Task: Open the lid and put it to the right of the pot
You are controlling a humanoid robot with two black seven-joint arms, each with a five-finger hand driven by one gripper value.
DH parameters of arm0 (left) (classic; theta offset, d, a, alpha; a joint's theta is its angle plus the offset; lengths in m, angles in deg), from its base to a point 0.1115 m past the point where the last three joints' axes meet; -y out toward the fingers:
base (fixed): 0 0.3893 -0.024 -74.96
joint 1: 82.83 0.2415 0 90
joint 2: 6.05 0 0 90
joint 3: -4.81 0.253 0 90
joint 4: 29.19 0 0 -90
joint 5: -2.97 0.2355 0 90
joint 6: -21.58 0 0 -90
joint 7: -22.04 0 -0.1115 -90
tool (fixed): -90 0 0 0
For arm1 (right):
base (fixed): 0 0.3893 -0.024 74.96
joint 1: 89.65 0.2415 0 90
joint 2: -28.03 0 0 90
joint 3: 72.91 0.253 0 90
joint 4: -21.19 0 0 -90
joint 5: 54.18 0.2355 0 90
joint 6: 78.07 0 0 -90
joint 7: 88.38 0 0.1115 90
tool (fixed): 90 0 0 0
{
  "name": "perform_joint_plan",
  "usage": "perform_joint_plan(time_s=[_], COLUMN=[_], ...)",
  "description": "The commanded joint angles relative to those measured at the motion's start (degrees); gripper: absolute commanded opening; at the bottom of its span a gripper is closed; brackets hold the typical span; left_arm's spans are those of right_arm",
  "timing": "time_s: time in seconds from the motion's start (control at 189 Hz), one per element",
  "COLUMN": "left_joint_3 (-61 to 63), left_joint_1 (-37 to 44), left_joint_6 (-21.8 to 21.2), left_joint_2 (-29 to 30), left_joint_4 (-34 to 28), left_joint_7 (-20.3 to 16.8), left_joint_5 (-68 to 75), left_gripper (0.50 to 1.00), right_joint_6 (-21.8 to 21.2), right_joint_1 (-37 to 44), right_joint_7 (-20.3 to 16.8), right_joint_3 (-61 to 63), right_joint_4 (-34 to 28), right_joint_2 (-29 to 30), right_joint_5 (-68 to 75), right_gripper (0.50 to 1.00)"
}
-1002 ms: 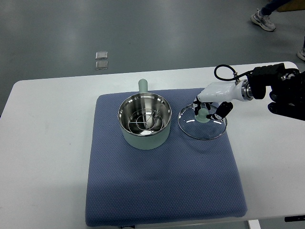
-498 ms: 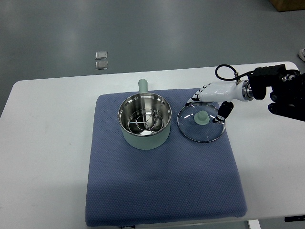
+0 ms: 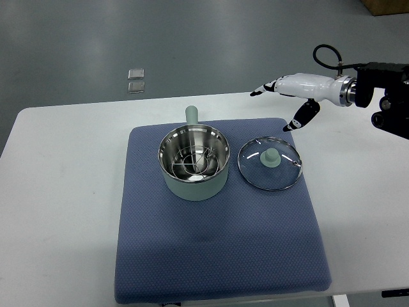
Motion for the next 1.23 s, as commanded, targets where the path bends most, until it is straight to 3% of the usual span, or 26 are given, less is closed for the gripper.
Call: perform_joint_plan(time_s=[0.0,0.122,0.175,0.191,0.297,0.323,0.562,0.721,1.224], left_joint_3=[-0.01,-0.01,-0.01,0.08,-0.01,0.08,-0.01,-0.01,-0.01], left_joint_1=[0.01,0.01,0.01,0.01,0.01,0.01,0.01,0.01,0.01], left_joint_6=[0.00,0.00,0.00,0.00,0.00,0.00,0.00,0.00,0.00], left_joint_2=[0.00,0.00,0.00,0.00,0.00,0.00,0.00,0.00,0.00], left_joint_4=[0.00,0.00,0.00,0.00,0.00,0.00,0.00,0.00,0.00], left_joint_7=[0.01,0.01,0.01,0.01,0.01,0.01,0.01,0.01,0.01], left_joint_5=[0.00,0.00,0.00,0.00,0.00,0.00,0.00,0.00,0.00], left_gripper=[1.000,1.000,1.000,1.000,1.000,1.000,1.000,1.000,1.000], right_joint_6=[-0.27,-0.27,-0.27,-0.18,-0.18,-0.18,-0.36,-3.52,-3.96], right_joint_1=[-7.62,-17.45,-17.46,-21.06,-23.61,-26.95,-33.55,-36.71,-41.02], right_joint_7=[-0.39,-3.11,-3.11,-4.78,-5.84,-7.59,-13.39,-16.12,-15.86], right_joint_3=[12.72,29.14,29.15,36.70,42.34,49.09,65.28,74.06,82.94], right_joint_4=[1.57,3.06,3.06,3.59,3.68,3.68,3.68,3.68,3.68], right_joint_2=[0.35,3.68,3.69,6.32,7.82,10.01,17.40,21.88,29.09], right_joint_5=[4.58,10.73,10.73,13.01,14.43,16.53,22.51,24.18,24.97], right_gripper=[0.901,0.901,0.901,0.901,0.901,0.901,0.901,0.901,0.930])
